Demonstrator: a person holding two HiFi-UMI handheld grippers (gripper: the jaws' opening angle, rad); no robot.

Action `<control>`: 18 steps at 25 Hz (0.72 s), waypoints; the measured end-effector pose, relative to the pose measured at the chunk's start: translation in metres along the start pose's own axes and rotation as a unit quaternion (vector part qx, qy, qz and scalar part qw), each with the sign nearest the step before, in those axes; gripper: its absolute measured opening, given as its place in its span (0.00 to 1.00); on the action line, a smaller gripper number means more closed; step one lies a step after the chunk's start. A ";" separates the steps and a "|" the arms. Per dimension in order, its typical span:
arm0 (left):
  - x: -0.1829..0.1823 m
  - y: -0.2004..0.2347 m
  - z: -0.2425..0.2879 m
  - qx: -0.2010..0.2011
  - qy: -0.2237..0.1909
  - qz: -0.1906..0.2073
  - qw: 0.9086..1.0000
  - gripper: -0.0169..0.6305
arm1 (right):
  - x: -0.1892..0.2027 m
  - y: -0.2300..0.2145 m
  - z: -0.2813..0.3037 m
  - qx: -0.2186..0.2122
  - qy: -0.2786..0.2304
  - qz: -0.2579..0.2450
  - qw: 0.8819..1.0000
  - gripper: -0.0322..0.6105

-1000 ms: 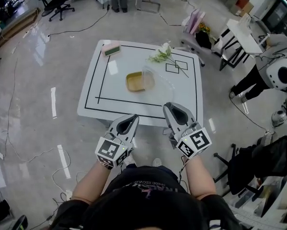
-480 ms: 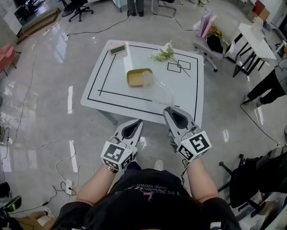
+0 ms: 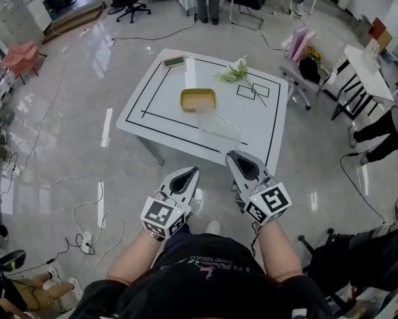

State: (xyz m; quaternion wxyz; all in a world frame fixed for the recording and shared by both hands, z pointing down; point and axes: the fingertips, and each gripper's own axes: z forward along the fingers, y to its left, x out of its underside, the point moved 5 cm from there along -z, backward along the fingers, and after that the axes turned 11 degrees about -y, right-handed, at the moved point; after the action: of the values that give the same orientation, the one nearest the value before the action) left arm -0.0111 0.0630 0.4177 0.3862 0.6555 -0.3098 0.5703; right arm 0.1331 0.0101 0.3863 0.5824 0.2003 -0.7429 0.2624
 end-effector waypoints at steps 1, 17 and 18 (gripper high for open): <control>0.001 -0.003 -0.001 -0.003 -0.001 0.001 1.000 0.03 | 0.000 0.001 -0.002 -0.004 0.000 0.000 1.000 0.11; 0.001 -0.032 -0.012 -0.013 -0.014 0.012 1.000 0.03 | 0.002 0.010 -0.027 -0.020 0.003 -0.001 1.000 0.11; 0.001 -0.032 -0.013 -0.014 -0.015 0.013 1.000 0.03 | 0.002 0.010 -0.027 -0.020 0.003 -0.001 1.000 0.11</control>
State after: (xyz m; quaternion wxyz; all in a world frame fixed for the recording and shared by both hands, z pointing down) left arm 0.0099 0.0907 0.4140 0.3832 0.6544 -0.3314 0.5613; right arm 0.1473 0.0351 0.3913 0.5888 0.1884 -0.7461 0.2474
